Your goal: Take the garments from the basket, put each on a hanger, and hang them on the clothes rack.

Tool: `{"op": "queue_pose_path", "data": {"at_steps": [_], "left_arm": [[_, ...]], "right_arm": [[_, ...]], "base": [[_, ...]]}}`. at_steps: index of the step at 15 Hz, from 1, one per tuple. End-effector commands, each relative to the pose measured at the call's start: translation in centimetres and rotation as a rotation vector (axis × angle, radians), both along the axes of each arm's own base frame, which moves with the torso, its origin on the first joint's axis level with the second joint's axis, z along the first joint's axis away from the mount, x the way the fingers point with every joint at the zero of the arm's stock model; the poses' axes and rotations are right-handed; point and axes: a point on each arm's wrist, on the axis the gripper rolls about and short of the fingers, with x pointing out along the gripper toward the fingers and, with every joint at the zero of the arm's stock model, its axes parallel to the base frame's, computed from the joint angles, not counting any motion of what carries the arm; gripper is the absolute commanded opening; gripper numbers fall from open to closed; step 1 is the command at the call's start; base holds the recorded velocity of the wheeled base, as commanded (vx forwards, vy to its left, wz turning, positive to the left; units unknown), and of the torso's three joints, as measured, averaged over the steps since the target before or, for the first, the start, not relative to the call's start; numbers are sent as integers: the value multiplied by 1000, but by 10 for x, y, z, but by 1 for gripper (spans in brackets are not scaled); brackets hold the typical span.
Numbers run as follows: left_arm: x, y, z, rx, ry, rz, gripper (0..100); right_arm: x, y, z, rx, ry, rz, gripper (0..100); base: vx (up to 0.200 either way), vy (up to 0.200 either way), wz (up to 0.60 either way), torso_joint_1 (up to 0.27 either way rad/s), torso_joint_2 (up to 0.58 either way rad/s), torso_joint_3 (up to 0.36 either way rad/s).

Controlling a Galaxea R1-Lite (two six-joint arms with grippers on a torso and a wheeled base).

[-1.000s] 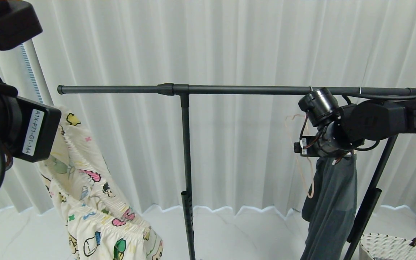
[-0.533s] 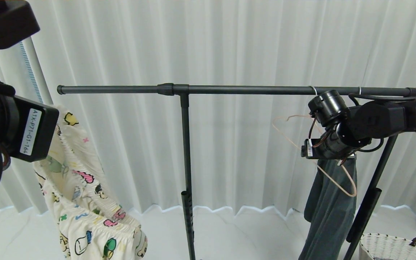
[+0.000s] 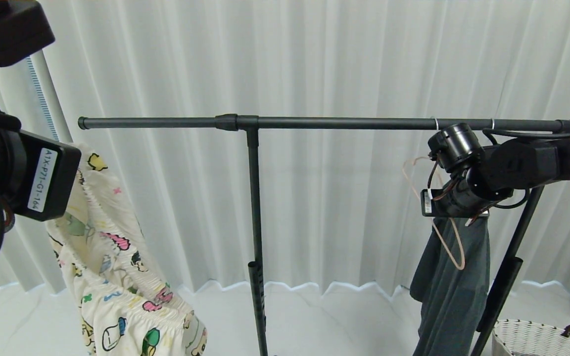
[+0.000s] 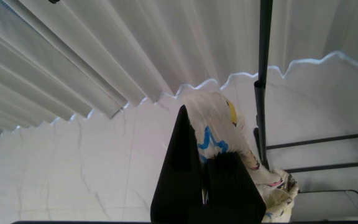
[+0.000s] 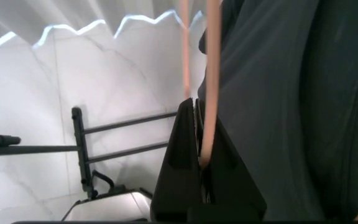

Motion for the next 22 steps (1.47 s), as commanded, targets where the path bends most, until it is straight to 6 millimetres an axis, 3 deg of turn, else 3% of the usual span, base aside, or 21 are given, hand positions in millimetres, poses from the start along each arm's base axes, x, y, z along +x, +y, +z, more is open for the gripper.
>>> {"op": "queue_pose_path", "data": {"at_steps": [1,8,14,19,22], "left_arm": [[0,0,-1,0,1,1,0],[-2,1,0,-4,-3,0,0],[-7,4,3,-13,-17,-6,0],[-12,6,6,-12,-40,-5,0],[-15,5,7,-14,-44,-22,0]], "right_arm": [[-6,-1,12,14,-31,5,0],[-25,-7,39,-2,-195,85,0],[-75,-26,49,-56,-290,180,0],[-135,-37,61,-62,-341,261,0],[-159,-41,65,-70,-375,311,0]], "base": [[0,0,0,0,0,0],[0,0,0,0,0,0],[0,0,0,0,0,0],[0,0,0,0,0,0],[0,-67,0,4,1,-1]]}}
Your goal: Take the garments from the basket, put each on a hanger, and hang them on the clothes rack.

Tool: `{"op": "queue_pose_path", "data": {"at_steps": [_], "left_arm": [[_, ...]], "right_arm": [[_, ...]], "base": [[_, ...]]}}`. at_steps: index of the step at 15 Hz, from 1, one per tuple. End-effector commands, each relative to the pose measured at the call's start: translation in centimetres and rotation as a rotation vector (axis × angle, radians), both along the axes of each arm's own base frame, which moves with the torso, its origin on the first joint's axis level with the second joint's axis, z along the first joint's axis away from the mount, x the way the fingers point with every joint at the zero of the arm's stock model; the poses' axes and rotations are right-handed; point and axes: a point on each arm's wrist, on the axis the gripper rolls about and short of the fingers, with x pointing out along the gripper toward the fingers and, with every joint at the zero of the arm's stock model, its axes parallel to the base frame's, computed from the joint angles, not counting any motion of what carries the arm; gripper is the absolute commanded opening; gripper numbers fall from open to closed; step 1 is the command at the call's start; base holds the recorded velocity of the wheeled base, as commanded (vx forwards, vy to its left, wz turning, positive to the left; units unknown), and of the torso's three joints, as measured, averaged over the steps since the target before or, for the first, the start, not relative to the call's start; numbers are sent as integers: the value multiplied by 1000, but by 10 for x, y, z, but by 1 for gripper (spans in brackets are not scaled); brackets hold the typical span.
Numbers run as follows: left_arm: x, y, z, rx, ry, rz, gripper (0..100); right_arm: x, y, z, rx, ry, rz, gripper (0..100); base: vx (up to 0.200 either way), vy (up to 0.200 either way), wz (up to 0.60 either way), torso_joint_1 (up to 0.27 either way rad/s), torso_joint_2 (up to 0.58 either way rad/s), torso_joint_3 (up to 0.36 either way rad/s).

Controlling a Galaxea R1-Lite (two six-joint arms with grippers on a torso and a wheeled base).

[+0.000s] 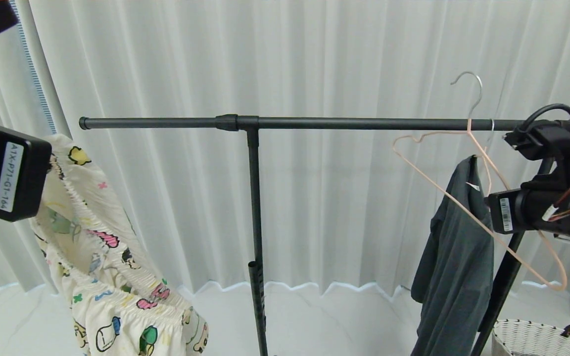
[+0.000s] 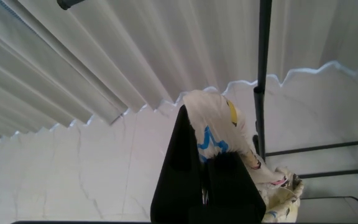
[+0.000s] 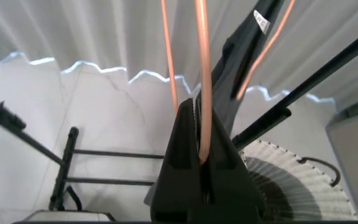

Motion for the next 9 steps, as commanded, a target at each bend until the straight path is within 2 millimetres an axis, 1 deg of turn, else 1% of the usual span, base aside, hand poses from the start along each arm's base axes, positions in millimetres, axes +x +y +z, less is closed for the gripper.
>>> {"op": "queue_pose_path", "data": {"at_steps": [1,3,5,9], "left_arm": [[-3,-1,1,-4,-4,-16,0],[-5,-1,1,-7,-7,-33,0],[-6,-1,2,-8,-10,-33,0],[-7,0,2,-4,-17,-22,0]], "right_arm": [[-23,-5,12,20,-56,34,0],[-31,-5,18,11,-80,65,0],[-36,-3,20,14,-90,89,0],[-44,10,20,20,-90,168,0]], "base": [[0,-200,0,-2,2,2],[0,-200,0,0,-7,7],[0,-200,0,7,7,2],[0,-200,0,-2,1,4]]}}
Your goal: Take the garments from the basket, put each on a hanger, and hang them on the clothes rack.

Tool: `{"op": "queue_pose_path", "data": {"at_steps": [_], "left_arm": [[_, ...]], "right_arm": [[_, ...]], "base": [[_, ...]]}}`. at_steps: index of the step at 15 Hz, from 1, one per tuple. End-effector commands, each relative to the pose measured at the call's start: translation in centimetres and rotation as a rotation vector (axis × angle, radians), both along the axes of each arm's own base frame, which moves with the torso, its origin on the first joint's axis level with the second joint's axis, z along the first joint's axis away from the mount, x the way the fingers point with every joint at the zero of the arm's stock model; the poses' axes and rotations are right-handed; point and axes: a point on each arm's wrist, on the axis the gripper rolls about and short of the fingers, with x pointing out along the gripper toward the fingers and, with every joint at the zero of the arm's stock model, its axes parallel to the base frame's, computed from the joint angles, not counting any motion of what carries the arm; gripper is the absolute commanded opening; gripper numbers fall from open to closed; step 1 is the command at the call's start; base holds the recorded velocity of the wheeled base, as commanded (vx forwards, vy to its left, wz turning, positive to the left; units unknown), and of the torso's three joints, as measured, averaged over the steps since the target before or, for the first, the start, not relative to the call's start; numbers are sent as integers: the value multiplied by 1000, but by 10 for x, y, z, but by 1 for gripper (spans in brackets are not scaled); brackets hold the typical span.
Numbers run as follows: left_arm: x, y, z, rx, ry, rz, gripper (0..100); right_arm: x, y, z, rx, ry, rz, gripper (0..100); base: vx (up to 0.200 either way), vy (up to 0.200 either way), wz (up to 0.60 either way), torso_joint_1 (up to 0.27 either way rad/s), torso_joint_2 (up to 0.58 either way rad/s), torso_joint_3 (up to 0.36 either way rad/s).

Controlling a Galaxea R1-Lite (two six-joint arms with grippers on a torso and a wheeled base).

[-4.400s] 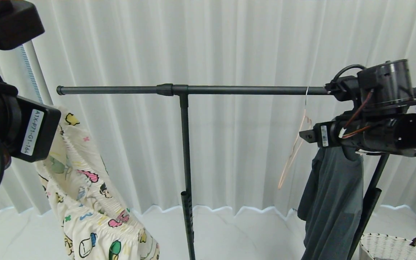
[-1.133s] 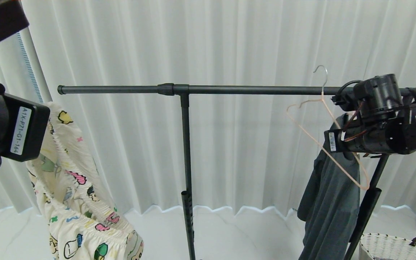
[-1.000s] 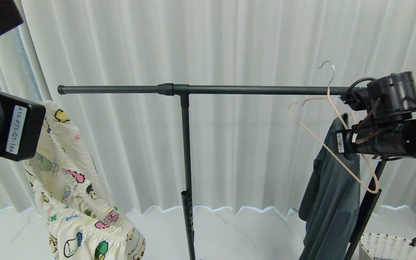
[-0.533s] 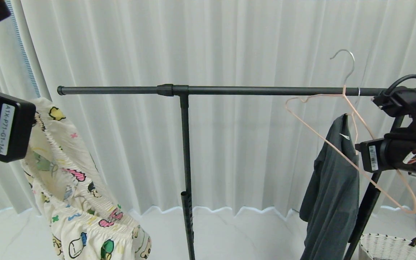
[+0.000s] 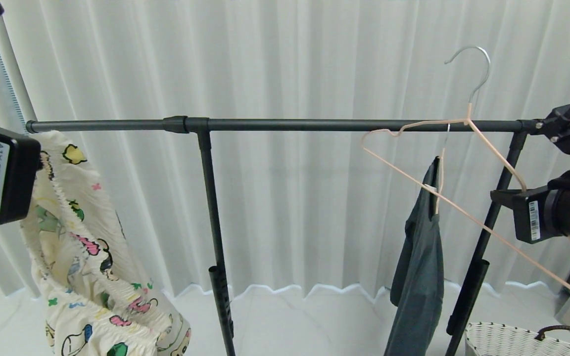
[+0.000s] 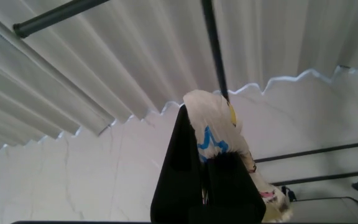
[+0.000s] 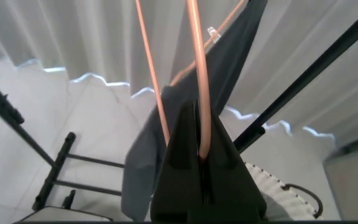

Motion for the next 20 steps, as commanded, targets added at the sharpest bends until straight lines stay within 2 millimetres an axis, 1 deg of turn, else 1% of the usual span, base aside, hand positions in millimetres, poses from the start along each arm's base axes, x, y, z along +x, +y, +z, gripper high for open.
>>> {"op": "queue_pose_path", "data": {"at_steps": [1,4,7,10,13,17,19,20], "left_arm": [[-1,1,0,0,0,0,0],[-1,1,-2,8,3,5,0],[-1,1,-4,34,-9,30,0],[-2,0,-4,37,-12,24,0],[-2,-1,-5,40,-9,22,0],[-1,-3,-16,71,20,23,0],[0,-3,-22,88,37,23,0],[0,-4,-26,101,50,22,0]], "right_arm": [[-7,9,1,6,-1,62,0],[-15,18,1,14,-3,124,0],[-20,19,3,23,-10,146,0],[-23,17,5,28,-16,146,0],[-30,12,4,32,-21,154,0],[-51,12,-6,43,-5,236,0],[-62,17,-11,70,26,297,0],[-72,20,-15,89,46,346,0]], "base": [[0,-200,0,-2,2,7],[0,0,0,0,0,0],[0,0,0,0,0,0],[-200,0,0,9,9,-1],[-200,0,0,-4,-1,14],[-200,0,0,5,2,4],[-200,0,0,5,-2,5],[-200,0,0,2,2,2]]}}
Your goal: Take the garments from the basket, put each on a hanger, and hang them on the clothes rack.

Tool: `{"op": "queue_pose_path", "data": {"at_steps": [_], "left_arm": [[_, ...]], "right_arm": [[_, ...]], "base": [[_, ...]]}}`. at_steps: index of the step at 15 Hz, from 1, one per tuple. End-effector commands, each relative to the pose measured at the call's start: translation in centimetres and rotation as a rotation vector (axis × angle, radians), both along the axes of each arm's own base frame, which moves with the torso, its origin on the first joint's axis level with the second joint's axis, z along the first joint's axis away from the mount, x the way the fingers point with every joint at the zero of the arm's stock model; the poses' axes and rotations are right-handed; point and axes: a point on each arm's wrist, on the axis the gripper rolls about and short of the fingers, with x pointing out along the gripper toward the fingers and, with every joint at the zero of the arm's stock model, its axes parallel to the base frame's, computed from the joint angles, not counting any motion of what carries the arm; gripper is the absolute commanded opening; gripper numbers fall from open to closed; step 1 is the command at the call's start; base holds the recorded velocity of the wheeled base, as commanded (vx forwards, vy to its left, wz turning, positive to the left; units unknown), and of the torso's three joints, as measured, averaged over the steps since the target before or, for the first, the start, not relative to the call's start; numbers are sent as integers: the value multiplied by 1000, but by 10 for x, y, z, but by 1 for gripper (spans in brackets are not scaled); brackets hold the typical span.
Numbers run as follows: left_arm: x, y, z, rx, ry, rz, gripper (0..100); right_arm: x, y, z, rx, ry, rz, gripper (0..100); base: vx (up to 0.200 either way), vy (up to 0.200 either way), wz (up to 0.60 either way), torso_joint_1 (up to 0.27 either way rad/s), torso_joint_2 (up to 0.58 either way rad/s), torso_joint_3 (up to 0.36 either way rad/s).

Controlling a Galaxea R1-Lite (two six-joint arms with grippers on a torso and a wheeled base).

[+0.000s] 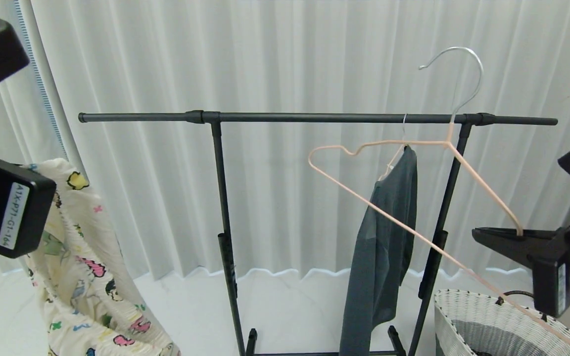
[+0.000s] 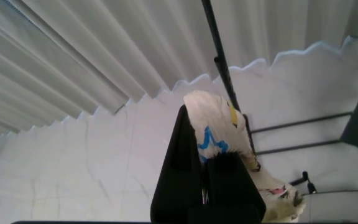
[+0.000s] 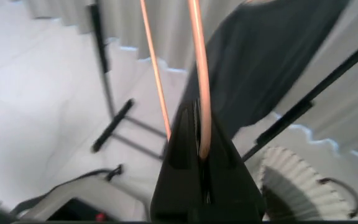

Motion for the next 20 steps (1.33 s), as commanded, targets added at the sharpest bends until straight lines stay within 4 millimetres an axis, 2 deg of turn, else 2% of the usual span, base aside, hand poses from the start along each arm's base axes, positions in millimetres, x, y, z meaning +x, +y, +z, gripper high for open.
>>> {"op": "queue_pose_path", "data": {"at_steps": [1,3,5,7,8,11,17,20], "left_arm": [[1,-2,-9,27,25,-1,0],[3,-3,-17,43,46,-5,0],[9,-11,-26,-19,96,0,0],[22,-28,-35,-142,147,54,0],[33,-45,-41,-226,160,118,0],[38,-74,-49,-357,173,172,0],[32,-76,-48,-368,175,150,0],[44,-68,-49,-358,147,223,0]], "right_arm": [[-20,4,-8,27,36,104,0],[-36,5,-16,44,73,181,0],[-55,-1,-31,33,103,287,0],[-67,-9,-40,27,112,363,0],[-73,-10,-38,46,117,416,0],[-75,-4,-36,82,137,475,0],[-70,2,-33,108,133,458,0],[-71,-2,-32,117,127,458,0]], "base": [[0,0,0,0,0,0],[0,0,0,0,0,0],[0,0,0,0,0,0],[0,0,0,0,0,0],[0,0,0,0,0,0],[0,0,0,0,0,0],[0,0,0,0,0,0],[0,0,0,0,0,0]]}}
